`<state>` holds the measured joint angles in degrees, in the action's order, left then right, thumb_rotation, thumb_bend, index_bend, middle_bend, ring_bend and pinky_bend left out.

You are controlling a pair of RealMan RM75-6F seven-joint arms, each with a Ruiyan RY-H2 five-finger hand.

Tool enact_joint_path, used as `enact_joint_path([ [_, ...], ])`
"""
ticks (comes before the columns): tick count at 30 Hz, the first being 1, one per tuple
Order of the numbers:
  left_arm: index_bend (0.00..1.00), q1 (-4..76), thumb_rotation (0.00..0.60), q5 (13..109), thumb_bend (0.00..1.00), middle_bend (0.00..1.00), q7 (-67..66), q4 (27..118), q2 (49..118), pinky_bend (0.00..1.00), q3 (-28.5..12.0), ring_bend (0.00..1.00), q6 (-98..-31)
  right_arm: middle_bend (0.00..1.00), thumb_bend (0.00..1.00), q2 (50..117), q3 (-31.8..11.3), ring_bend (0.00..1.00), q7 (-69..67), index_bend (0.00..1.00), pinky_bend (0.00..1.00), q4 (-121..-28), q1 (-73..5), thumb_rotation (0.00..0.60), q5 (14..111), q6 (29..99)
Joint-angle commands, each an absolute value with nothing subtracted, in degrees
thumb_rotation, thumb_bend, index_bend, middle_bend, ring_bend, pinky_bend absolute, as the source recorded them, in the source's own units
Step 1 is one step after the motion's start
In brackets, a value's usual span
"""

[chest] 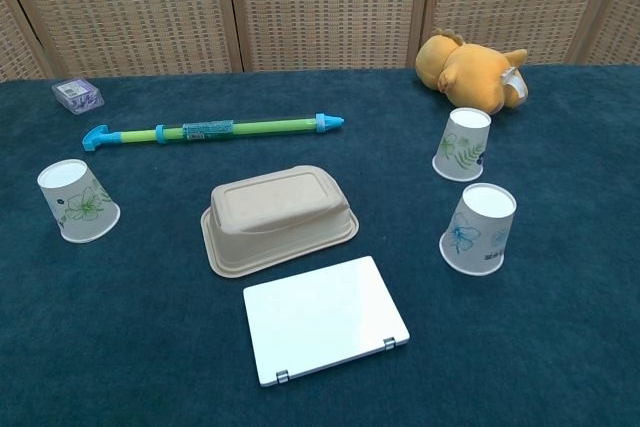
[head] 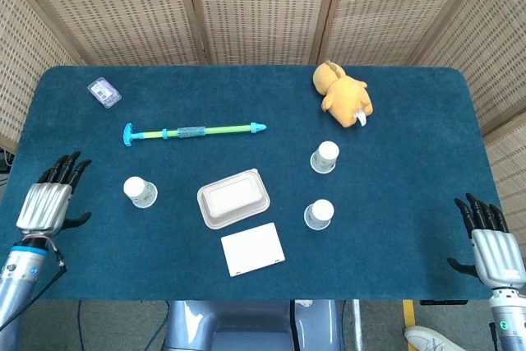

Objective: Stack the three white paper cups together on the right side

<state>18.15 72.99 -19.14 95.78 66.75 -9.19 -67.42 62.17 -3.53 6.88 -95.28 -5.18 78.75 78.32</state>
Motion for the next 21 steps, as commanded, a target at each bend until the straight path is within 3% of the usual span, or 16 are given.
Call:
enact_joint_path([
  [1, 0.12, 22.39, 0.600, 67.86, 0.22, 0.00, -23.14, 95.33, 67.87, 0.18, -10.69, 0.00, -61.90, 0.00, 0.13, 62.03, -3.59, 0.00, 6.51, 0.00, 0.01, -95.22, -5.18, 0.600, 78.68, 78.27],
  [9, 0.22, 28.16, 0.600, 59.84, 0.22, 0.00, -29.22, 93.78, 70.53, 0.20, -11.50, 0.00, -56.88, 0.00, 0.13, 61.63, -3.79, 0.00, 5.12, 0.00, 0.01, -94.88, -5.13, 0.600, 78.36, 78.19],
  [21, 0.23, 33.95, 0.600, 52.66, 0.22, 0.00, -35.28, 90.20, 75.55, 0.20, -9.91, 0.00, -54.10, 0.00, 0.13, 60.58, -4.33, 0.00, 1.89, 0.00, 0.01, -94.34, -4.84, 0.600, 77.58, 78.13],
])
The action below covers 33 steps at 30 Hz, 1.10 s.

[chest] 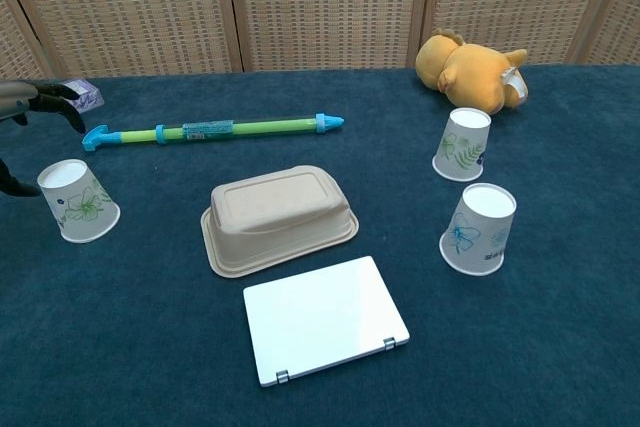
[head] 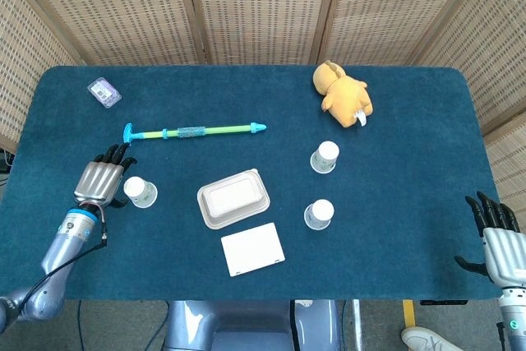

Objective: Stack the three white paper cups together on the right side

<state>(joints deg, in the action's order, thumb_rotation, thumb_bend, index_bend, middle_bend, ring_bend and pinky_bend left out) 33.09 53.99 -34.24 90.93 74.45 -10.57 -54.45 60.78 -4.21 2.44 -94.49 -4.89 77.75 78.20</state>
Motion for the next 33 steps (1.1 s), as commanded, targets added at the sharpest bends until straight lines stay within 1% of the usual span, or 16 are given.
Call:
enact_joint_path([
  [1, 0.23, 34.17, 0.600, 52.09, 0.22, 0.00, -35.65, 90.04, 75.84, 0.20, -9.68, 0.00, -54.15, 0.00, 0.13, 60.53, -4.36, 0.00, 1.71, 0.00, 0.01, -94.27, -4.83, 0.600, 77.56, 78.14],
  [7, 0.25, 34.88, 0.600, 50.11, 0.23, 0.00, -36.82, 88.63, 76.75, 0.20, -8.17, 0.00, -55.03, 0.00, 0.13, 60.32, -4.58, 0.00, 0.71, 0.00, 0.01, -93.89, -4.72, 0.600, 77.31, 78.22],
  [12, 0.32, 35.13, 0.600, 50.03, 0.23, 0.00, -35.66, 87.05, 77.60, 0.22, -7.95, 0.00, -55.81, 0.00, 0.13, 60.29, -4.56, 0.00, 0.60, 0.00, 0.01, -93.87, -4.81, 0.600, 77.24, 77.93],
  [14, 0.34, 35.28, 0.600, 50.55, 0.24, 0.00, -35.30, 85.98, 78.40, 0.22, -7.71, 0.00, -56.12, 0.00, 0.13, 60.31, -4.49, 0.00, 0.74, 0.00, 0.01, -93.95, -4.84, 0.600, 77.38, 77.89],
  [17, 0.32, 35.71, 0.600, 50.91, 0.24, 0.00, -35.33, 84.23, 79.80, 0.22, -7.21, 0.00, -56.31, 0.00, 0.13, 60.29, -4.37, 0.00, 0.93, 0.00, 0.01, -94.14, -4.88, 0.600, 77.59, 77.84],
  [21, 0.27, 35.89, 0.600, 51.06, 0.24, 0.00, -34.89, 83.26, 80.93, 0.22, -6.77, 0.00, -56.45, 0.00, 0.13, 60.24, -4.41, 0.00, 0.82, 0.01, 0.01, -94.20, -4.82, 0.600, 77.56, 77.96],
  [23, 0.27, 35.98, 0.600, 51.09, 0.24, 0.00, -34.90, 82.85, 81.27, 0.22, -6.55, 0.00, -56.49, 0.00, 0.13, 60.22, -4.43, 0.00, 0.68, 0.01, 0.01, -94.17, -4.82, 0.600, 77.50, 77.91],
  [26, 0.33, 36.12, 0.600, 50.89, 0.24, 0.00, -34.92, 82.41, 81.64, 0.22, -6.34, 0.00, -56.53, 0.00, 0.13, 60.13, -4.42, 0.00, 0.35, 0.01, 0.01, -94.16, -4.85, 0.600, 77.49, 77.76],
  [30, 0.47, 36.13, 0.600, 51.02, 0.28, 0.00, -34.61, 82.36, 81.77, 0.23, -6.32, 0.00, -56.92, 0.00, 0.13, 60.06, -4.39, 0.00, 0.05, 0.01, 0.01, -94.21, -4.84, 0.600, 77.65, 77.76],
  [33, 0.51, 36.13, 0.600, 51.41, 0.29, 0.00, -34.24, 82.66, 81.64, 0.24, -6.28, 0.00, -57.31, 0.00, 0.13, 60.00, -4.29, 0.00, -0.08, 0.01, 0.01, -94.22, -4.89, 0.600, 77.83, 77.63],
])
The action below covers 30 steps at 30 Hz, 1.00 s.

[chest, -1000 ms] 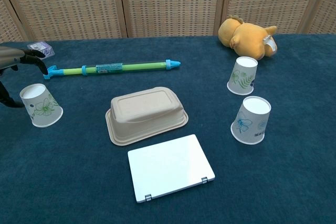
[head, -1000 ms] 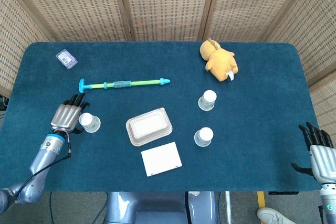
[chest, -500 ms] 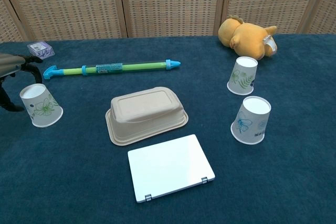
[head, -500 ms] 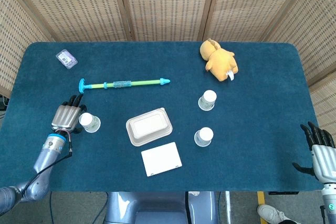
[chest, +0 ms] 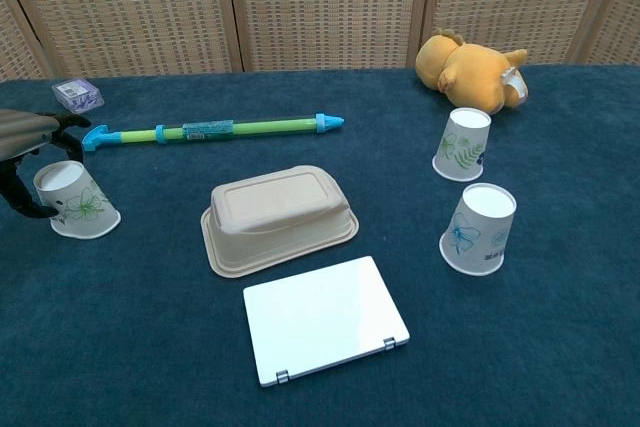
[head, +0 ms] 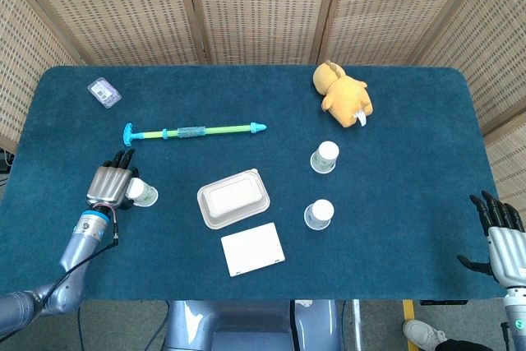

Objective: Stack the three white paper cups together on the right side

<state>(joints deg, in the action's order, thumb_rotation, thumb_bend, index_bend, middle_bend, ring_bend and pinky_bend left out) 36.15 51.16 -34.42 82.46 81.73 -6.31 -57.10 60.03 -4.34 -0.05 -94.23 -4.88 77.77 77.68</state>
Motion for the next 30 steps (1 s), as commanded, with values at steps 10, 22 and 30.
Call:
enact_joint_path([
  [10, 0.47, 36.42, 0.600, 54.69, 0.29, 0.00, -28.78, 88.39, 79.24, 0.24, -8.49, 0.00, -58.21, 0.00, 0.13, 59.84, -4.23, 0.00, -0.41, 0.01, 0.01, -94.21, -4.97, 0.600, 77.84, 77.37],
  [22, 0.41, 42.75, 0.600, 56.15, 0.28, 0.00, -35.42, 98.38, 80.85, 0.23, -12.52, 0.00, -60.48, 0.00, 0.13, 59.68, -4.65, 0.00, -1.67, 0.01, 0.01, -93.60, -4.83, 0.600, 77.23, 77.51],
  [30, 0.41, 48.43, 0.600, 50.15, 0.28, 0.00, -42.69, 99.22, 86.27, 0.23, -14.52, 0.00, -60.70, 0.00, 0.13, 59.24, -4.91, 0.00, -4.11, 0.01, 0.01, -92.89, -4.76, 0.600, 76.97, 77.15],
])
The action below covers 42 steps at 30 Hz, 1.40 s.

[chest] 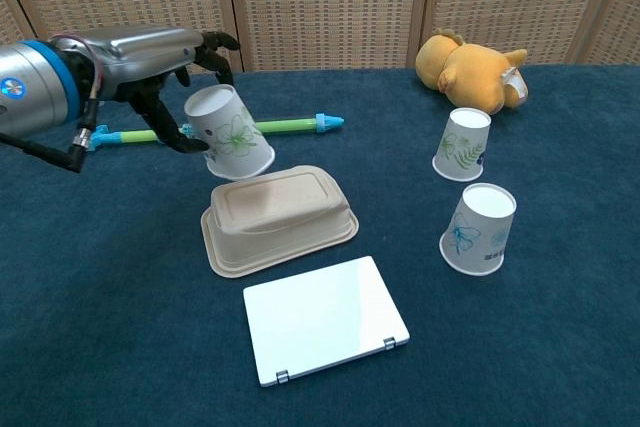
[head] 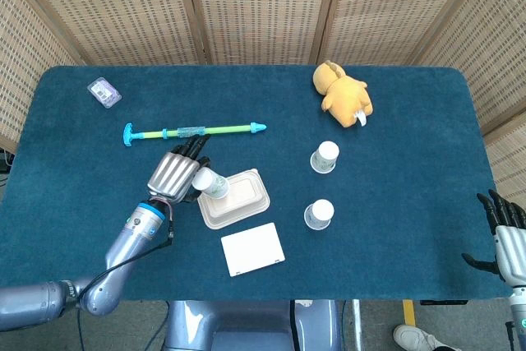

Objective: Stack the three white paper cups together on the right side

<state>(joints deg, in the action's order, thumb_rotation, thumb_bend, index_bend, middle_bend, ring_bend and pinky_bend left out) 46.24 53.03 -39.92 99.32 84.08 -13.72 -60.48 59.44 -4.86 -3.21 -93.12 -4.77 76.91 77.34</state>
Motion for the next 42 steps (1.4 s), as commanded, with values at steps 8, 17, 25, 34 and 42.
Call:
enact_joint_path([
  [8, 0.41, 51.95, 0.600, 44.32, 0.28, 0.00, -48.26, 97.84, 89.25, 0.23, -14.51, 0.00, -61.96, 0.00, 0.13, 58.91, -5.23, 0.00, -6.24, 0.01, 0.01, -92.05, -4.47, 0.600, 76.94, 77.50],
  [17, 0.36, 54.98, 0.600, 39.43, 0.27, 0.00, -49.43, 93.88, 92.41, 0.23, -14.31, 0.00, -61.08, 0.00, 0.13, 58.74, -5.17, 0.00, -7.42, 0.01, 0.01, -91.87, -4.47, 0.600, 77.34, 77.32],
  [25, 0.22, 56.06, 0.600, 38.68, 0.24, 0.00, -47.11, 92.49, 93.11, 0.23, -13.75, 0.00, -59.59, 0.00, 0.13, 58.77, -5.14, 0.00, -7.55, 0.01, 0.01, -91.83, -4.54, 0.600, 77.39, 77.09],
  [34, 0.10, 53.51, 0.600, 44.82, 0.21, 0.00, -41.19, 96.75, 89.62, 0.17, -13.91, 0.00, -63.34, 0.00, 0.13, 58.92, -5.17, 0.00, -7.54, 0.01, 0.01, -91.70, -4.57, 0.600, 77.45, 77.12],
  [42, 0.10, 44.69, 0.600, 55.52, 0.22, 0.00, -35.48, 106.89, 80.52, 0.16, -11.16, 0.00, -75.24, 0.00, 0.13, 59.55, -5.07, 0.00, -7.33, 0.01, 0.01, -91.18, -5.08, 0.600, 77.28, 76.06],
])
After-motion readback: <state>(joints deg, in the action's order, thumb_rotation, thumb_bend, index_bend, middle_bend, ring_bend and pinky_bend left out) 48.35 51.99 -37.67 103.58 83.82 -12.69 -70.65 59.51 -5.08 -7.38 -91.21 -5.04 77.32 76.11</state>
